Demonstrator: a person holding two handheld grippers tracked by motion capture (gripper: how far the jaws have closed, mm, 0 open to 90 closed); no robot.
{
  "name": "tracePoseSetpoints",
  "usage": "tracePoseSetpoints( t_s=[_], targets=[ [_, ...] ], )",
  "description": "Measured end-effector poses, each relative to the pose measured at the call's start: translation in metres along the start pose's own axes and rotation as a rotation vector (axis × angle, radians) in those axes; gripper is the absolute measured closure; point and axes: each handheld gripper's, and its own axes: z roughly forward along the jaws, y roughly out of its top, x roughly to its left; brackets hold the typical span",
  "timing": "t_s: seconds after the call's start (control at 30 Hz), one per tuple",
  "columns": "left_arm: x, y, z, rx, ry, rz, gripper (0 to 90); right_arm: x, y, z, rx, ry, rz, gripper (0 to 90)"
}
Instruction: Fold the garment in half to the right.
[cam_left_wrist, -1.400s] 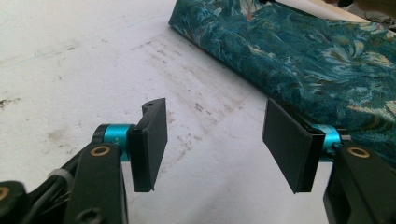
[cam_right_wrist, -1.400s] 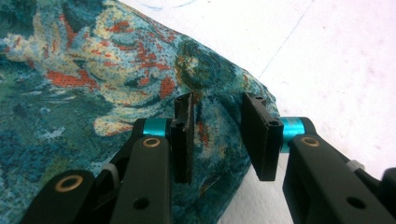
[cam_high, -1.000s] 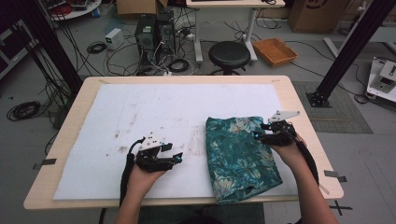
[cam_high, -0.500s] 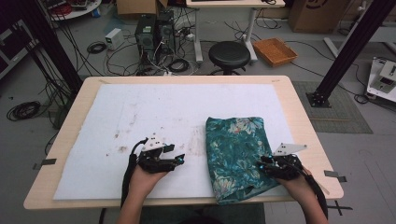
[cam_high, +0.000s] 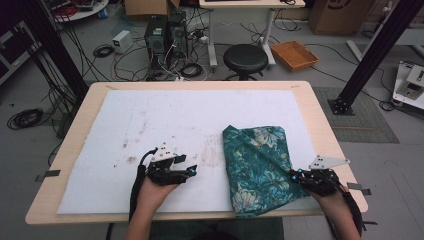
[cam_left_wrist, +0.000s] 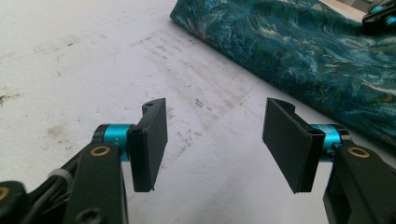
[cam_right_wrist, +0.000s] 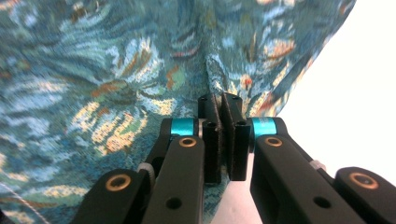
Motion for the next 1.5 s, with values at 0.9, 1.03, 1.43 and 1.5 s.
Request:
tracePoseSetpoints(
  t_s=[0.9, 1.03, 1.43, 1.5],
  targets=[
    [0.010, -0.001, -0.010, -0.020, 0.034, -0.024, 40.3, 0.091, 0.043, 0.038, -0.063, 0.236, -0.186, 41.5],
    [0.011, -0.002, -0.010, -0.020, 0.039, -0.031, 40.3, 0.097, 0.032, 0.045, -0.019, 0.224, -0.199, 41.5],
    [0.010, -0.002, -0.009, -0.017, 0.035, -0.029, 40.3, 0.089, 0.027, 0.033, -0.065, 0.241, -0.180, 39.3],
    [0.011, -0.002, -0.009, -0.018, 0.035, -0.028, 40.3, 0.077, 0.037, 0.026, -0.095, 0.201, -0.169, 38.9]
  ],
)
